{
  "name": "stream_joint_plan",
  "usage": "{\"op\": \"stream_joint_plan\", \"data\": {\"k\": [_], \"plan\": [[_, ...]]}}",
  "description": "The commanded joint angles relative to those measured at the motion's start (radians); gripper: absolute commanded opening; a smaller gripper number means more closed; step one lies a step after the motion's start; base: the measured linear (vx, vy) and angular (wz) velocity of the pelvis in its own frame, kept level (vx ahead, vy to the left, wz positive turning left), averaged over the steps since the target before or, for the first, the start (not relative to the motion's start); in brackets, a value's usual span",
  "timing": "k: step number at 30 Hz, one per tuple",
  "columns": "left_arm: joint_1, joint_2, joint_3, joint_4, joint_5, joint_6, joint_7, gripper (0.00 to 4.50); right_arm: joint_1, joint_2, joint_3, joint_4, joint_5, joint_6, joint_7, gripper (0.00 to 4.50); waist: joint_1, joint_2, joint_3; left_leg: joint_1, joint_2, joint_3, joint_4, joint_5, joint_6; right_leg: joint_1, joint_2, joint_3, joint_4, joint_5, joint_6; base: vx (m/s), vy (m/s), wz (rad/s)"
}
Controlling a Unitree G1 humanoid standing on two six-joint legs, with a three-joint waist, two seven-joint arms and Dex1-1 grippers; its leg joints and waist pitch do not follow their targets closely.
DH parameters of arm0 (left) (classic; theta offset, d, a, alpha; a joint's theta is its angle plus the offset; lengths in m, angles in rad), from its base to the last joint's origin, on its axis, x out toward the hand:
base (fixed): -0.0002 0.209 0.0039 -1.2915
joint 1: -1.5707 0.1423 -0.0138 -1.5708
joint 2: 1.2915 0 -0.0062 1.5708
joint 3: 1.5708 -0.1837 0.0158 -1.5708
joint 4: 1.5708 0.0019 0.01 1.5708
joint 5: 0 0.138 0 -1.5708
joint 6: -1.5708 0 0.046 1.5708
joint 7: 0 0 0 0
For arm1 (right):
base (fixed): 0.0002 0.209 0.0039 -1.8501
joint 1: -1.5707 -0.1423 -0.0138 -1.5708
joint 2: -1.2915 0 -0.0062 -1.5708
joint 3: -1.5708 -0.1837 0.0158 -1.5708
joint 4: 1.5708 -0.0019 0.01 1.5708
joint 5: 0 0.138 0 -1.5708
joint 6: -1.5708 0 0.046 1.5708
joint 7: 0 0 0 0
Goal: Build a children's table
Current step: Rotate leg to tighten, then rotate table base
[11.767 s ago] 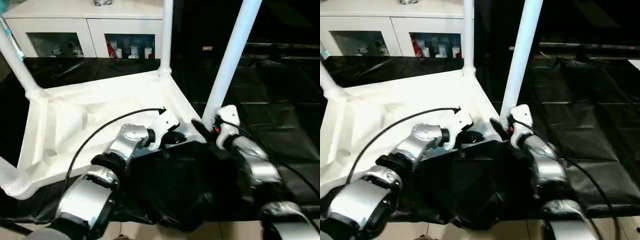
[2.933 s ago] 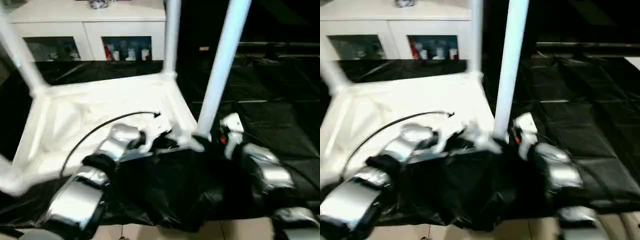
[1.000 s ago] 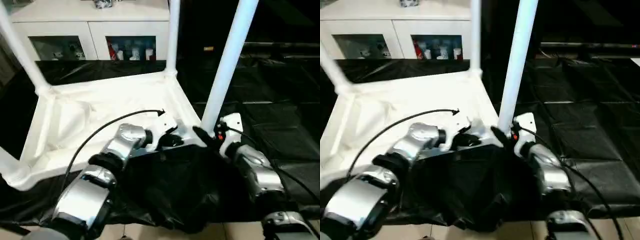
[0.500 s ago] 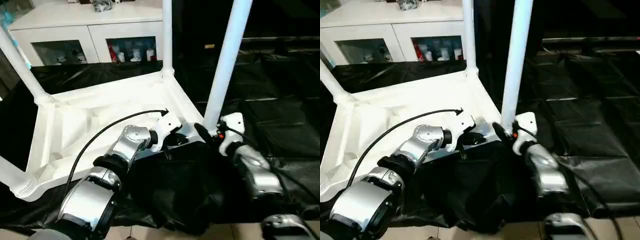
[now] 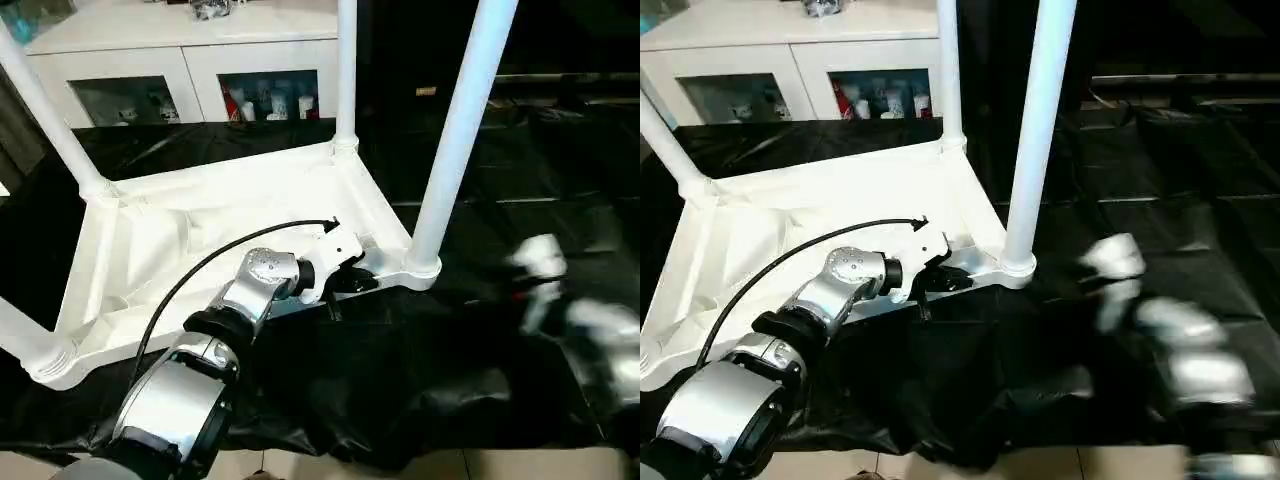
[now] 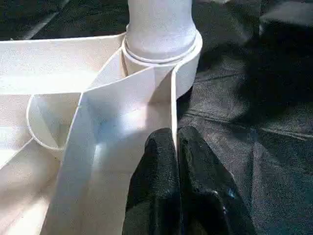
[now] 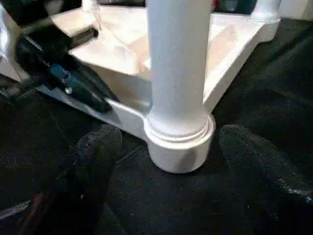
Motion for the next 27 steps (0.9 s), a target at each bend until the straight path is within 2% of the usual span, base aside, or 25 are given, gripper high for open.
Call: {"op": "stream_joint_plan", "data": {"k": [1, 2, 3, 4, 5, 6, 7, 8, 9, 10, 11, 12, 13, 14, 15, 16, 17, 18, 19, 20, 21, 23, 24, 26, 27], "plan": [[0.021, 0.020, 0.043, -0.115, -0.069, 0.035, -0.033, 0.57, 0.018, 0.005, 0.020, -0.063, 0.037, 0.057, 0.051, 3.67, 0.013, -0.050, -0.082, -0.003, 0.063, -0.030, -0.040, -0.016, 0.212, 0.059, -0.087, 0.050, -0.059, -0.104, -0.208, 0.000, 0.000, 0.00], [0.063, 0.043, 0.055, -0.212, -0.095, 0.086, -0.047, 0.62, 0.032, 0.020, 0.051, -0.096, 0.048, 0.088, 0.077, 3.67, 0.014, -0.065, -0.080, -0.011, 0.063, -0.027, -0.035, 0.014, 0.236, 0.052, -0.083, 0.051, -0.052, -0.047, -0.214, 0.000, 0.000, 0.00], [0.063, 0.043, 0.055, -0.212, -0.095, 0.086, -0.047, 0.74, 0.032, 0.020, 0.051, -0.096, 0.048, 0.088, 0.077, 3.67, 0.019, -0.061, -0.085, -0.009, 0.068, -0.031, -0.034, 0.033, 0.237, 0.053, -0.087, 0.050, -0.038, -0.018, -0.227, 0.000, 0.000, 0.00], [0.088, 0.057, 0.059, -0.268, -0.105, 0.114, -0.052, 0.90, 0.035, 0.030, 0.068, -0.101, 0.044, 0.091, 0.083, 3.67, 0.016, -0.069, -0.078, -0.013, 0.070, -0.029, -0.032, 0.035, 0.254, 0.040, -0.083, 0.049, -0.043, -0.009, -0.228, 0.000, 0.000, 0.00], [0.094, 0.060, 0.060, -0.280, -0.106, 0.121, -0.053, 0.99, 0.036, 0.032, 0.072, -0.102, 0.044, 0.092, 0.085, 3.67, 0.017, -0.063, -0.079, -0.010, 0.073, -0.031, -0.033, 0.029, 0.246, 0.041, -0.086, 0.048, -0.037, -0.015, -0.237, 0.000, 0.000, 0.00], [0.131, 0.082, 0.063, -0.356, -0.118, 0.163, -0.063, 0.99, 0.036, 0.043, 0.091, -0.105, 0.044, 0.102, 0.095, 3.67, 0.019, -0.068, -0.078, -0.003, 0.077, -0.030, -0.035, 0.009, 0.231, 0.037, -0.086, 0.049, -0.041, -0.046, -0.242, 0.000, 0.000, 0.00], [0.148, 0.092, 0.064, -0.389, -0.122, 0.182, -0.068, 1.06, 0.035, 0.047, 0.098, -0.106, 0.044, 0.106, 0.100, 3.67, 0.019, -0.075, -0.076, -0.005, 0.081, -0.031, -0.038, 0.002, 0.216, 0.037, -0.087, 0.051, -0.039, -0.063, -0.246, 0.000, 0.000, 0.00], [0.262, 0.161, 0.074, -0.588, -0.150, 0.294, -0.101, 1.19, 0.007, 0.084, 0.133, -0.088, 0.041, 0.115, 0.113, 3.67, 0.019, -0.075, -0.075, -0.002, 0.085, -0.032, -0.041, -0.003, 0.200, 0.035, -0.088, 0.052, -0.034, -0.069, -0.255, 0.000, 0.000, 0.00], [0.311, 0.189, 0.081, -0.665, -0.159, 0.332, -0.108, 1.35, -0.009, 0.104, 0.143, -0.075, 0.035, 0.107, 0.109, 3.67, 0.018, -0.077, -0.073, -0.004, 0.088, -0.034, -0.044, -0.008, 0.193, 0.035, -0.092, 0.053, -0.032, -0.074, -0.260, 0.000, 0.000, 0.00], [0.311, 0.189, 0.081, -0.665, -0.159, 0.332, -0.108, 1.35, -0.009, 0.104, 0.143, -0.075, 0.035, 0.107, 0.109, 3.67, 0.008, -0.071, -0.068, -0.008, 0.088, -0.035, -0.051, -0.029, 0.175, 0.033, -0.090, 0.054, -0.037, -0.102, -0.258, 0.000, 0.000, 0.00], [0.346, 0.208, 0.087, -0.714, -0.163, 0.356, -0.109, 1.41, -0.021, 0.118, 0.147, -0.067, 0.033, 0.105, 0.104, 3.67, 0.011, -0.070, -0.065, 0.009, 0.081, -0.026, -0.050, -0.068, 0.153, 0.021, -0.081, 0.058, -0.052, -0.144, -0.249, 0.000, 0.000, 0.00], [0.404, 0.238, 0.101, -0.788, -0.171, 0.395, -0.108, 1.43, -0.041, 0.142, 0.150, -0.050, 0.027, 0.096, 0.092, 3.67, 0.012, -0.072, -0.067, 0.010, 0.083, -0.029, -0.051, -0.073, 0.137, 0.026, -0.085, 0.059, -0.047, -0.139, -0.254, 0.000, 0.000, 0.00], [0.409, 0.240, 0.103, -0.794, -0.172, 0.397, -0.108, 1.54, -0.043, 0.144, 0.150, -0.048, 0.026, 0.093, 0.090, 3.67, 0.010, -0.073, -0.062, 0.003, 0.084, -0.029, -0.057, -0.078, 0.122, 0.028, -0.084, 0.061, -0.047, -0.133, -0.255, 0.000, 0.000, 0.00], [0.518, 0.297, 0.138, -0.923, -0.196, 0.467, -0.113, 1.67, -0.089, 0.197, 0.140, 0.009, 0.006, 0.057, 0.029, 3.67, 0.012, -0.070, -0.060, 0.012, 0.085, -0.029, -0.060, -0.104, 0.101, 0.023, -0.084, 0.063, -0.048, -0.151, -0.254, 0.000, 0.000, 0.00], [0.518, 0.297, 0.138, -0.923, -0.196, 0.467, -0.113, 1.77, -0.089, 0.197, 0.140, 0.009, 0.006, 0.057, 0.029, 3.67, 0.010, -0.067, -0.058, 0.009, 0.085, -0.031, -0.065, -0.116, 0.079, 0.026, -0.087, 0.064, -0.049, -0.156, -0.256, 0.000, 0.000, 0.00], [0.569, 0.322, 0.158, -0.981, -0.212, 0.503, -0.114, 1.81, -0.114, 0.221, 0.132, 0.041, -0.003, 0.042, -0.006, 3.67, 0.009, -0.068, -0.057, 0.012, 0.081, -0.028, -0.065, -0.124, 0.073, 0.025, -0.081, 0.063, -0.052, -0.167, -0.249, 0.000, 0.000, 0.00], [0.644, 0.362, 0.200, -1.053, -0.236, 0.552, -0.119, 1.81, -0.160, 0.250, 0.132, 0.115, -0.046, 0.006, -0.081, 3.67, 0.012, -0.064, -0.061, 0.019, 0.087, -0.030, -0.065, -0.128, 0.053, 0.022, -0.089, 0.065, -0.043, -0.156, -0.255, 0.000, 0.000, 0.00], [0.662, 0.372, 0.211, -1.068, -0.241, 0.563, -0.120, 1.97, -0.170, 0.256, 0.133, 0.133, -0.057, -0.002, -0.098, 3.67, -0.001, -0.066, -0.054, 0.006, 0.080, -0.031, -0.072, -0.130, 0.041, 0.028, -0.082, 0.064, -0.045, -0.169, -0.251, 0.000, 0.000, 0.00], [0.704, 0.395, 0.240, -1.095, -0.255, 0.585, -0.129, 2.11, -0.196, 0.267, 0.139, 0.179, -0.091, -0.029, -0.144, 3.67, 0.002, -0.063, -0.053, 0.022, 0.076, -0.025, -0.071, -0.162, 0.027, 0.021, -0.078, 0.067, -0.056, -0.201, -0.239, 0.000, 0.000, 0.00], [0.742, 0.415, 0.268, -1.115, -0.269, 0.606, -0.139, 2.21, -0.219, 0.276, 0.143, 0.221, -0.119, -0.049, -0.191, 3.67, 0.001, -0.060, -0.052, 0.024, 0.076, -0.025, -0.072, -0.177, 0.009, 0.020, -0.081, 0.068, -0.054, -0.206, -0.244, 0.000, 0.000, 0.00], [0.766, 0.428, 0.284, -1.139, -0.280, 0.632, -0.140, 2.27, -0.232, 0.279, 0.147, 0.242, -0.131, -0.057, -0.218, 3.67, -0.003, -0.062, -0.048, 0.020, 0.075, -0.025, -0.075, -0.192, 0.003, 0.022, -0.079, 0.069, -0.056, -0.222, -0.240, 0.000, 0.000, 0.00], [0.843, 0.466, 0.317, -1.199, -0.294, 0.682, -0.150, 2.43, -0.262, 0.289, 0.148, 0.289, -0.144, -0.075, -0.273, 3.67, 0.003, -0.061, -0.049, 0.035, 0.077, -0.024, -0.076, -0.234, -0.016, 0.017, -0.080, 0.072, -0.061, -0.254, -0.228, 0.000, 0.000, 0.00], [0.880, 0.482, 0.334, -1.224, -0.300, 0.703, -0.157, 2.56, -0.277, 0.293, 0.147, 0.314, -0.152, -0.081, -0.306, 3.67, -0.003, -0.064, -0.046, 0.023, 0.077, -0.029, -0.081, -0.238, -0.021, 0.026, -0.082, 0.073, -0.056, -0.262, -0.223, 0.000, 0.000, 0.00], [0.983, 0.545, 0.392, -1.253, -0.306, 0.746, -0.189, 2.72, -0.334, 0.306, 0.143, 0.409, -0.197, -0.119, -0.452, 3.67, -0.005, -0.058, -0.047, 0.032, 0.075, -0.027, -0.081, -0.248, -0.025, 0.019, -0.078, 0.075, -0.061, -0.265, -0.217, 0.000, 0.000, 0.00], [1.015, 0.567, 0.408, -1.267, -0.315, 0.761, -0.185, 2.78, -0.354, 0.310, 0.139, 0.449, -0.215, -0.141, -0.498, 3.67, -0.012, -0.058, -0.045, 0.027, 0.070, -0.026, -0.083, -0.249, -0.028, 0.020, -0.073, 0.074, -0.060, -0.268, -0.215, 0.000, 0.000, 0.00]]}}
